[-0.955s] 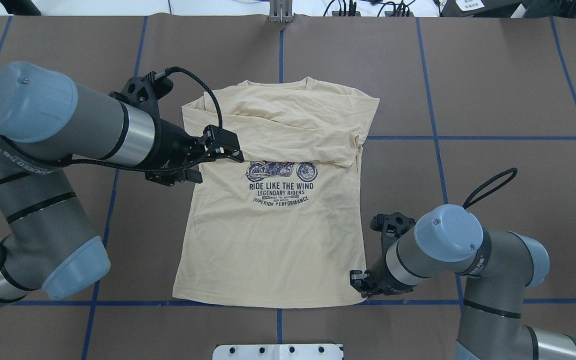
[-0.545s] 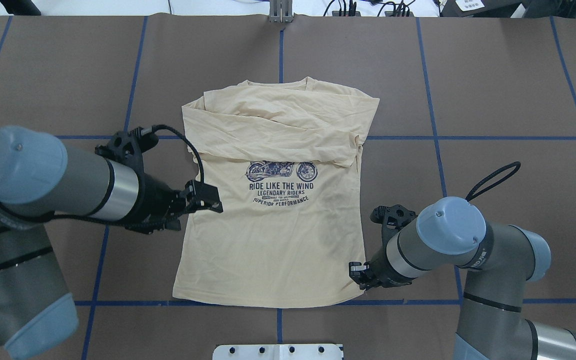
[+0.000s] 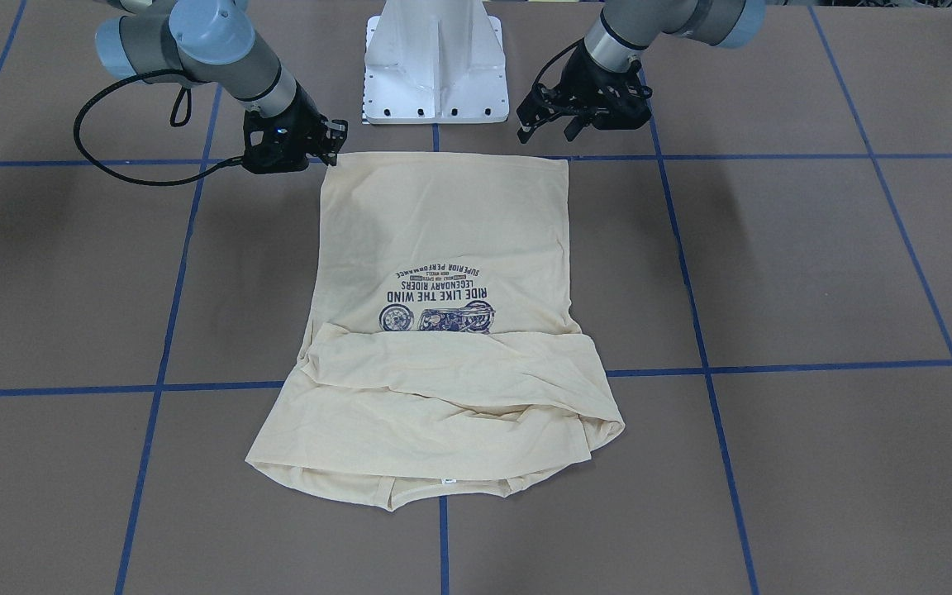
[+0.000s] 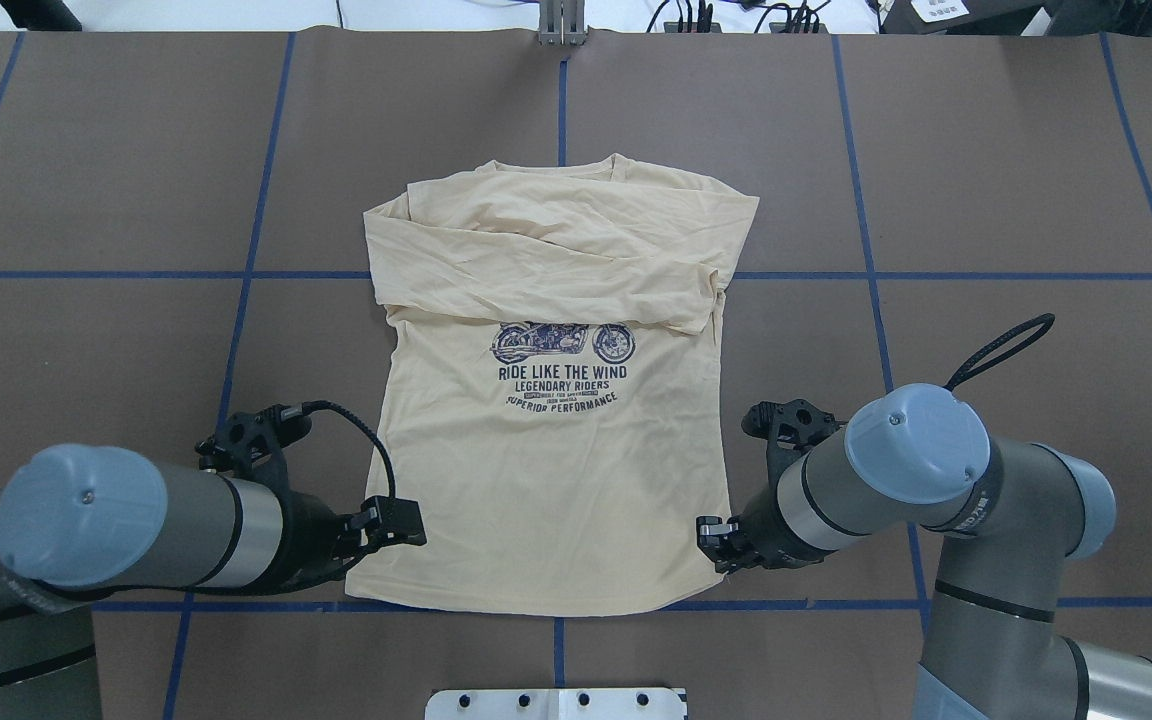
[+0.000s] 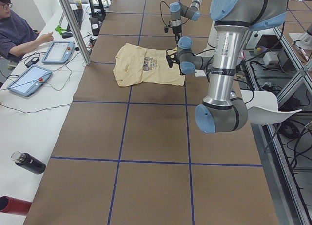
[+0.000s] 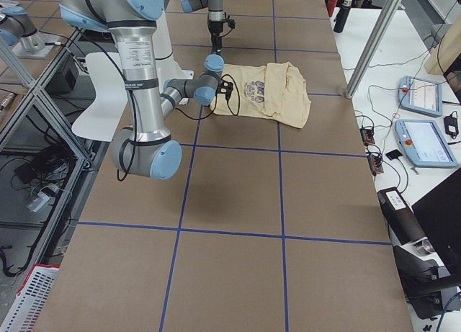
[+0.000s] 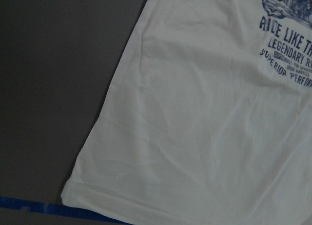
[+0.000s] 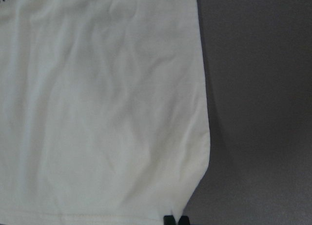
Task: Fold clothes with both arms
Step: 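Move the left gripper down to the other hem corner and grip it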
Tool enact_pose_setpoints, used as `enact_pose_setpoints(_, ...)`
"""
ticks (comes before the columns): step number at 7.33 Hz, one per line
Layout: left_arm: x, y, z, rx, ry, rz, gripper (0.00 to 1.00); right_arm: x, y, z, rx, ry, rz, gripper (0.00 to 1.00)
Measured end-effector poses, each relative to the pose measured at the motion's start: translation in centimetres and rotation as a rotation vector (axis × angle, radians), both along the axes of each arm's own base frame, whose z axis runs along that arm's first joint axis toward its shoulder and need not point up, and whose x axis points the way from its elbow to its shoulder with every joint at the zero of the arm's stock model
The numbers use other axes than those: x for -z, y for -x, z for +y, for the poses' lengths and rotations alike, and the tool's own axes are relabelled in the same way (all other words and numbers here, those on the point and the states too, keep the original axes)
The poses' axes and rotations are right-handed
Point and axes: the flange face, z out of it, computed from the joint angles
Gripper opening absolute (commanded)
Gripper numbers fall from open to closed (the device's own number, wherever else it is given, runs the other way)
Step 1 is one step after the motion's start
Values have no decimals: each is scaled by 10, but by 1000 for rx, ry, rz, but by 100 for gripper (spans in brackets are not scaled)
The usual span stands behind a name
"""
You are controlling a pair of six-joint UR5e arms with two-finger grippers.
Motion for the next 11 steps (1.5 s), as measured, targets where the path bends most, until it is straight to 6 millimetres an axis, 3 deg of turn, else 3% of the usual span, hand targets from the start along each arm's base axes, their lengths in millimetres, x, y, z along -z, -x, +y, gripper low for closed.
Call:
enact_pose_setpoints(2, -39, -8, 3, 4, 7, 21, 98, 1, 1, 0, 0, -1, -1, 0)
enact_pose_setpoints(4, -58, -16, 3, 0, 15, -8, 94, 1, 1, 0, -1, -1, -1, 0)
enact_pose_setpoints(9, -57, -31, 5, -11, 34, -78, 77, 0, 0, -1, -2, -1, 0, 0)
enact_pose_setpoints(11, -44, -44, 6, -19, 42, -104, 75, 0, 0, -2, -4, 0, 1, 0)
